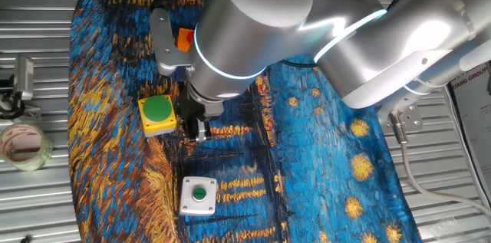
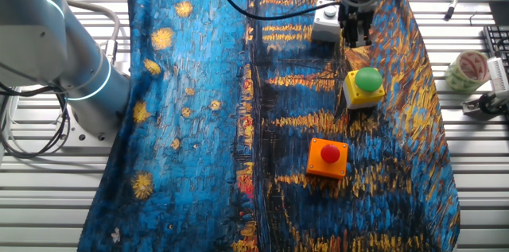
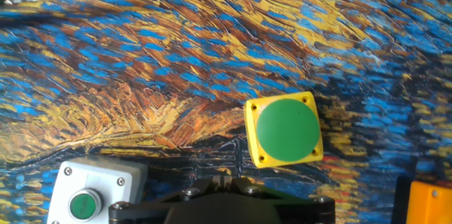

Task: Press three buttons from left to right in sequence

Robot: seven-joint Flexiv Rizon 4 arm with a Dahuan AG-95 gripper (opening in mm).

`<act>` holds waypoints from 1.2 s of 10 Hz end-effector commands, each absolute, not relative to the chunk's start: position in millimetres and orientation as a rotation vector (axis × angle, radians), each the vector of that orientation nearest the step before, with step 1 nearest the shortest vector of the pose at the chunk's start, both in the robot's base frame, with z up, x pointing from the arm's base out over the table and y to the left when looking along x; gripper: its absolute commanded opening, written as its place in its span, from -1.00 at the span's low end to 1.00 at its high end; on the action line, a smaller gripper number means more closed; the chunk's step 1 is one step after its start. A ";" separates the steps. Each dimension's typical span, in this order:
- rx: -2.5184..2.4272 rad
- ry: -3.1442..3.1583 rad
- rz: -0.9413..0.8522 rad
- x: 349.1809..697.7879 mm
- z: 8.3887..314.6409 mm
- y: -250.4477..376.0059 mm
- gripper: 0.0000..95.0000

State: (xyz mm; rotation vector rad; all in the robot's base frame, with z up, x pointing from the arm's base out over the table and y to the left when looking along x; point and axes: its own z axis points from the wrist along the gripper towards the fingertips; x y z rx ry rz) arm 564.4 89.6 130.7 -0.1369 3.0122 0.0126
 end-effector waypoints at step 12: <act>-0.499 3.022 0.126 565.7 130.5 89.9 -1.00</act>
